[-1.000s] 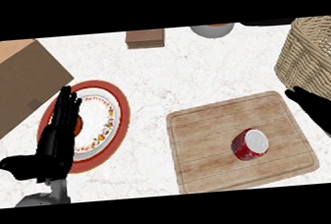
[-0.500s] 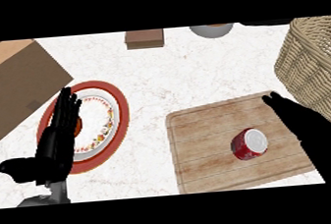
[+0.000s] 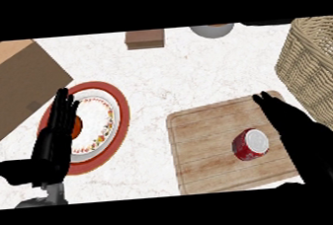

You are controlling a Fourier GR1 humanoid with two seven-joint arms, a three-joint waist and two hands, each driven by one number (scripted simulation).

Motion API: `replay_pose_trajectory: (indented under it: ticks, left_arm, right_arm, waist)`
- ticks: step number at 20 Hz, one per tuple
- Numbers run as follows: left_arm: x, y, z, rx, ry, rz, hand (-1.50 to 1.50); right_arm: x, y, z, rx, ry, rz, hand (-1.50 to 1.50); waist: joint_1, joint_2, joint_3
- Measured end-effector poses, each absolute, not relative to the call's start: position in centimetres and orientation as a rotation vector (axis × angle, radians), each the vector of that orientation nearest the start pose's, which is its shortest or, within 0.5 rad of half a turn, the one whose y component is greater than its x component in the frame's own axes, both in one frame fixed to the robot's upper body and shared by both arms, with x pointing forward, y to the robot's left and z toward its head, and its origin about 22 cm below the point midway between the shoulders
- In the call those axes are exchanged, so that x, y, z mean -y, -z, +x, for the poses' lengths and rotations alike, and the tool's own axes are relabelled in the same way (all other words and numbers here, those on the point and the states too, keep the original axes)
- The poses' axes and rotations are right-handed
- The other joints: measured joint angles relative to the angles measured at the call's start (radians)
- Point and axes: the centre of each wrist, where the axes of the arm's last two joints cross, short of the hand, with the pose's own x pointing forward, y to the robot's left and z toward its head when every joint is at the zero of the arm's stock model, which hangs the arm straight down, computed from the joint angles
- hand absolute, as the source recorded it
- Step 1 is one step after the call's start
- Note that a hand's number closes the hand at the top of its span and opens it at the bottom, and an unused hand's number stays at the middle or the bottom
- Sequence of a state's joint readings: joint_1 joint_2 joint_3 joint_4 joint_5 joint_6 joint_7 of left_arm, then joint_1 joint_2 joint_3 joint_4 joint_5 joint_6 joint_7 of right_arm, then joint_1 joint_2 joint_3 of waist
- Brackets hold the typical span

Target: Pick the can from the cutting board and place it in the basket

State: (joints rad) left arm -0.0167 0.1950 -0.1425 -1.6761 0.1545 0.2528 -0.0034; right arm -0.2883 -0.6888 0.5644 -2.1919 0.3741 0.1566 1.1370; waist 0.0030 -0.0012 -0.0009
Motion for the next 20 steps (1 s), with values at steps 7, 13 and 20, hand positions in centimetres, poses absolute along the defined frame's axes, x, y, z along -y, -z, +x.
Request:
replay_pose_trajectory:
  ticks: [7,13,20]
  left_arm:
    - [-23.8,-3.7,24.6,1.673,-0.048,0.092,0.0]
    - [-23.5,-3.0,24.5,1.669,-0.05,0.091,0.0]
    - [-23.6,-2.8,23.8,1.673,-0.054,0.089,0.0]
  right_arm:
    - [17.5,-15.2,19.8,1.107,-1.001,-0.813,-1.5]
    - [17.4,-13.6,21.1,1.07,-0.98,-0.817,-1.5]
    - [17.9,-12.2,21.8,1.019,-0.967,-0.814,-1.5]
  waist:
    - [-0.002,0.0,0.0]
    - [-0.001,0.001,0.0]
    - [-0.001,0.001,0.001]
